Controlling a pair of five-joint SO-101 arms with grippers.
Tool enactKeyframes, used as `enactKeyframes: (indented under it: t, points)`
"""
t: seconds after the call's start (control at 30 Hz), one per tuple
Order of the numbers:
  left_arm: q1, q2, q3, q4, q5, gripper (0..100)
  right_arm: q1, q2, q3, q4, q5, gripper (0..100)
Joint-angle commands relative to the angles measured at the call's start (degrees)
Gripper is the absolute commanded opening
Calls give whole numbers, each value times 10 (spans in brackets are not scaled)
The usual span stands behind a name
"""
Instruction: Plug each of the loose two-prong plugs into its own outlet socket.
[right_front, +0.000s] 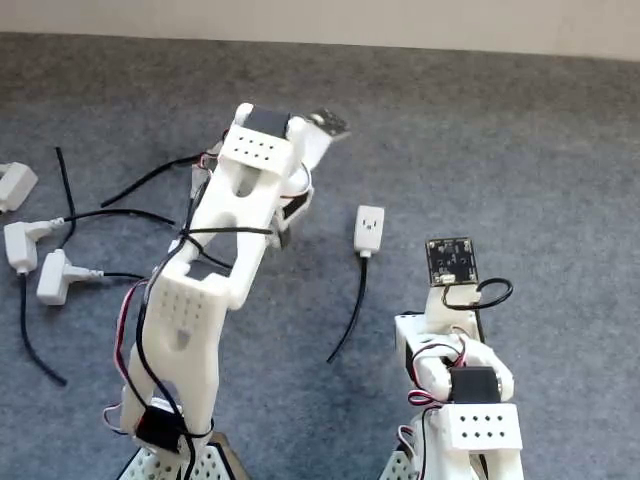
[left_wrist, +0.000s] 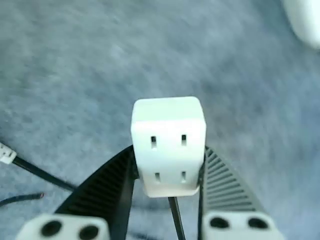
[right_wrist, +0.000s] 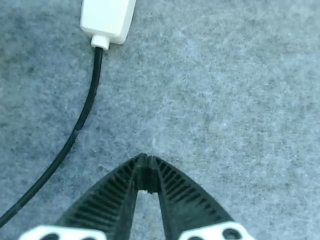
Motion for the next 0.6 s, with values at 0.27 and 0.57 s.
enactKeyframes:
  t: [0.27, 0.57]
  points:
    - [-48, -542, 553, 1, -355, 5, -7, -6, -36, 0, -3, 8]
    - [-108, -636, 892, -214, -444, 5, -7, -6, -36, 0, -3, 8]
